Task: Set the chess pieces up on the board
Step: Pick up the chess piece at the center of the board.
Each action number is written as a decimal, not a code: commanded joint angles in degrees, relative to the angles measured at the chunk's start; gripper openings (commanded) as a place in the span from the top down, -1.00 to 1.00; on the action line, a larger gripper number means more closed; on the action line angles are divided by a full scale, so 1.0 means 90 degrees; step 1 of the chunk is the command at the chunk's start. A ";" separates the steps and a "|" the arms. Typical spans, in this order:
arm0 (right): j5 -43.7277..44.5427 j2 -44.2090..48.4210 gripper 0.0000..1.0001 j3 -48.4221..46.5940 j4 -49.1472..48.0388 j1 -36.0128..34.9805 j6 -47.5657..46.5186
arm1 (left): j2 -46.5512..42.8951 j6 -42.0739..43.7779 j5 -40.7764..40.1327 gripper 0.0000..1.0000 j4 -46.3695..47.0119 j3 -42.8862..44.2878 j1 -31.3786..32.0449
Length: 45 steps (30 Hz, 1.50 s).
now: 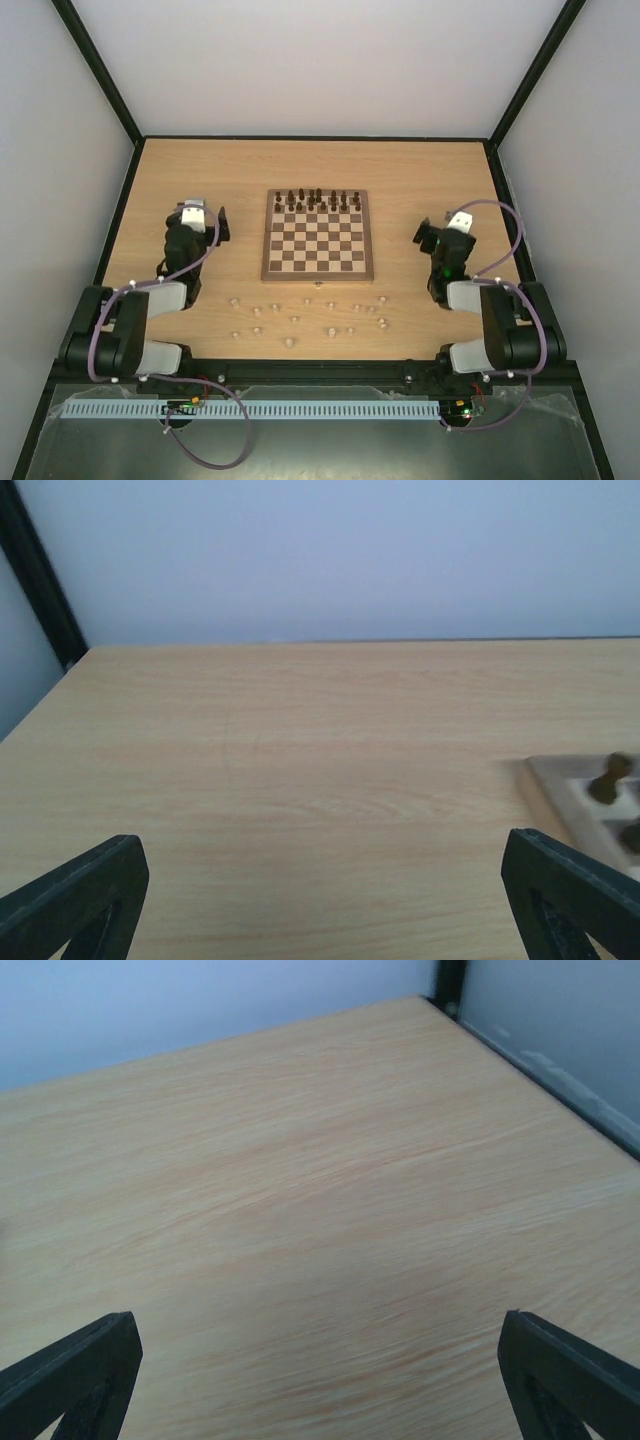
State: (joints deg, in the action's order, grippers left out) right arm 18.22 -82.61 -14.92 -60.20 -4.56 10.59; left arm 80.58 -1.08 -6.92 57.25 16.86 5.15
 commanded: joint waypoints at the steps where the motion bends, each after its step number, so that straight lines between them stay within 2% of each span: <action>1: 0.1375 0.0920 -0.97 -0.1301 0.2828 -0.0050 0.0860 | -0.0917 0.0136 0.0196 -0.99 -0.1527 0.0633 0.0413; 4: 0.0679 0.1678 -0.97 -0.1482 0.3522 -0.0050 0.1397 | -0.1829 0.0330 0.0182 -0.99 -0.2466 0.0914 0.1048; 8: 0.0072 0.2254 -0.97 -0.2489 0.5752 -0.0050 0.2411 | -0.2747 0.0373 0.0192 -0.99 -0.3577 0.1462 0.1476; 10: -0.0706 0.2295 -0.97 -0.3136 0.6940 -0.0050 0.2698 | -0.2950 -0.0255 -0.0086 -0.99 -0.4215 0.1891 0.1644; 11: -0.1396 0.2298 -0.97 -0.3301 0.7244 -0.0045 0.2602 | -0.2988 -0.1039 -0.0612 -0.99 -0.4591 0.2076 0.1723; 12: -0.2336 0.2326 -0.97 -0.3281 0.7201 -0.0050 0.2445 | -0.2955 -0.1770 -0.0856 -0.99 -0.4978 0.2264 0.1790; 13: -0.3034 0.2336 -0.97 -0.3232 0.7082 -0.0050 0.2413 | -0.2881 -0.2092 -0.0784 -0.99 -0.5351 0.2444 0.1813; 15: -0.3656 0.2236 -0.97 -0.3293 0.7439 -0.0050 0.2634 | -0.2579 -0.2503 -0.0599 -0.99 -0.6099 0.2852 0.1936; 17: -0.4384 0.2122 -0.97 -0.3165 0.7364 -0.0049 0.2677 | -0.2262 -0.2611 -0.0125 -0.99 -0.6686 0.3144 0.1974; 20: -0.5236 0.1810 -0.97 -0.3156 0.7509 -0.0077 0.2544 | -0.2101 -0.2658 0.0549 -0.99 -0.6792 0.2944 0.2008; 24: -0.4069 0.1976 -1.00 -0.3089 0.8114 -0.0633 0.2211 | -0.2030 -0.2524 0.1966 -0.99 -0.6438 0.2578 0.2014; 31: -0.1785 0.2368 -0.79 -0.2786 0.8871 -0.2111 0.2409 | -0.2434 -0.2754 0.2876 -0.99 -0.6075 0.2241 0.2009; 34: -0.1217 0.2634 -0.74 -0.2653 0.9065 -0.2517 0.2593 | -0.2823 -0.2867 0.2639 -0.99 -0.6185 0.2002 0.2015; 36: -0.1049 0.2853 -0.64 -0.2593 0.9135 -0.2715 0.2762 | -0.3011 -0.3012 0.2045 -0.99 -0.6509 0.1989 0.2007; 38: -0.1054 0.2981 -0.51 -0.2618 0.9208 -0.2788 0.2826 | -0.3176 -0.3134 0.1873 -0.99 -0.6654 0.1917 0.2012; 45: -0.0871 0.2702 -0.18 -0.2640 0.9544 -0.2895 0.3274 | -0.3491 -0.3837 0.1969 -0.99 -0.6529 0.1499 0.2006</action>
State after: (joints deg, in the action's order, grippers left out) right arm 7.94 -56.55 -38.83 21.06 -29.76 37.06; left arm 49.89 -30.85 11.16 -0.51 32.10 23.03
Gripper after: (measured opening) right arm 0.611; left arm 0.995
